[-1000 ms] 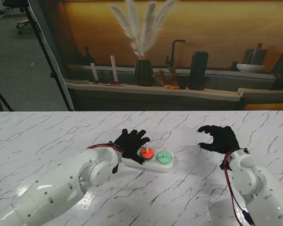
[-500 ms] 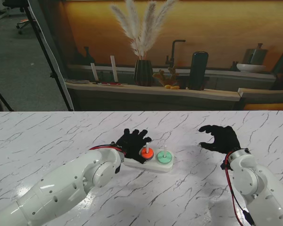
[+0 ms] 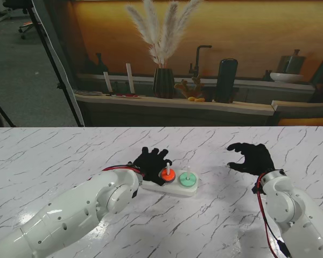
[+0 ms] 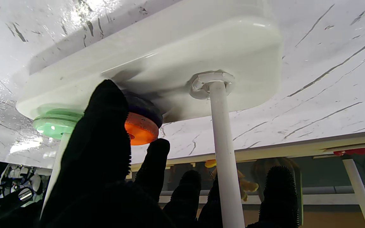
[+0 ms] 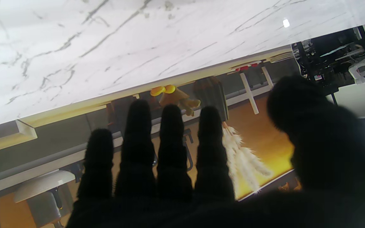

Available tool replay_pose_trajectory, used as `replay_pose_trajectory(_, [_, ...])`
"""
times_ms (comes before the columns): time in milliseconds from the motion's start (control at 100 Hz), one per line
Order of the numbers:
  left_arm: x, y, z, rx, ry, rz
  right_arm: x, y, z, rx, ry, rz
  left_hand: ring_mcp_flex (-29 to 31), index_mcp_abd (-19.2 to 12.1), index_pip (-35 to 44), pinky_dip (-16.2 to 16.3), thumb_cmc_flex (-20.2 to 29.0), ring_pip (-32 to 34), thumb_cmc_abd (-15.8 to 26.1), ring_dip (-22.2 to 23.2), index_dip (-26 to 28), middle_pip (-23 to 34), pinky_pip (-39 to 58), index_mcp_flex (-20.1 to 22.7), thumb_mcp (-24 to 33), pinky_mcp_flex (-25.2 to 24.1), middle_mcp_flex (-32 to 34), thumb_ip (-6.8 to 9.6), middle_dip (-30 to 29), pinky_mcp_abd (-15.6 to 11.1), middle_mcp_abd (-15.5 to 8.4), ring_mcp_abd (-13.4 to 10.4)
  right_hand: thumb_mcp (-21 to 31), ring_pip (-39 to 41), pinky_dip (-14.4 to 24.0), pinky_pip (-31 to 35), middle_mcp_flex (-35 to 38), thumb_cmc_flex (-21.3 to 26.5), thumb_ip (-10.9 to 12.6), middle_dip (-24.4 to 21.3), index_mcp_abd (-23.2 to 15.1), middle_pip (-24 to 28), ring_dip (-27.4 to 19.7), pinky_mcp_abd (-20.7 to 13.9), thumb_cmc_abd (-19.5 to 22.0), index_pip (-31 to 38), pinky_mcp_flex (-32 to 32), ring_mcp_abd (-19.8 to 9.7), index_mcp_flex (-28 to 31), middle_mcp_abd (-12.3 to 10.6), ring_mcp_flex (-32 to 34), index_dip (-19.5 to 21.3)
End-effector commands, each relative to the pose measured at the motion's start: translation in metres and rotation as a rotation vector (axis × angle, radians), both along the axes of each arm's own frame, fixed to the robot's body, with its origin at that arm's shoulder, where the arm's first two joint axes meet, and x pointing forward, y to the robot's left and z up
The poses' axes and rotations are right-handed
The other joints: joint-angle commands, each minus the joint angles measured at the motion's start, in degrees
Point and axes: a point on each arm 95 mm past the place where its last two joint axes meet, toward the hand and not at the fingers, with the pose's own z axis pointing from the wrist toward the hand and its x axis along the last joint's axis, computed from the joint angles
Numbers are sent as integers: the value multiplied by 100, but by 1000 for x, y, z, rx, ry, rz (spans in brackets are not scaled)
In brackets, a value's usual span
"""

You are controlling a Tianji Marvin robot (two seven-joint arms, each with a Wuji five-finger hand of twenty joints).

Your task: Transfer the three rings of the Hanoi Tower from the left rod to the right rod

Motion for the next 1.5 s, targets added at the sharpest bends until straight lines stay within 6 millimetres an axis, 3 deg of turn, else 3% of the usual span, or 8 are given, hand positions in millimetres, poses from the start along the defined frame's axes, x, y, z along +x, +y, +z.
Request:
replay_pose_trajectory(0, [-4,-3,-7,5,24,-18,-3,4,-4,7,8,5,62,-197,95,43,259,61,198,87,158,-11,23,185,-97,-26,126,-14,2,80,0,39,91,60,-45,85,7,-5,219,-52,-79,35,-36,1793,71,55,-50,3,-38,-16,-106,69])
replay_pose_trajectory(410, [-3,-4,-8,-31,24,-1,-3,3,-4,2,11,6,177,-534,621,6,647,95,659,116,381,67,129,504,-467,-4,434,-59,47,67,-63,0,93,61,-46,83,5,-11,225,-53,-80,33,-36,1796,103,50,-51,13,-45,-13,-107,66])
replay_pose_trajectory(620, [-5,-4,-5,-77,30,13,-3,4,-4,1,12,7,199,-642,1033,-18,750,99,656,122,662,90,136,572,-510,-2,519,-64,54,61,-87,-11,106,61,-46,84,2,-10,230,-54,-80,32,-36,1796,119,49,-53,11,-56,-8,-106,65])
replay_pose_trajectory(1000, [-6,-2,-2,-163,41,57,-3,4,-5,-1,14,8,225,-659,1267,-30,858,110,561,135,924,117,131,587,-488,-4,594,-89,67,60,-102,-10,118,62,-45,88,-5,-11,234,-55,-79,32,-37,1791,136,48,-52,-1,-54,-6,-111,63])
replay_pose_trajectory(1490, [-9,4,25,-235,23,103,-3,6,-7,2,21,12,241,-591,1253,-44,932,104,573,138,866,118,103,642,-491,-18,647,-106,64,56,-79,10,122,59,-48,88,-1,-10,234,-59,-83,30,-40,1794,140,49,-52,16,-55,7,-115,61])
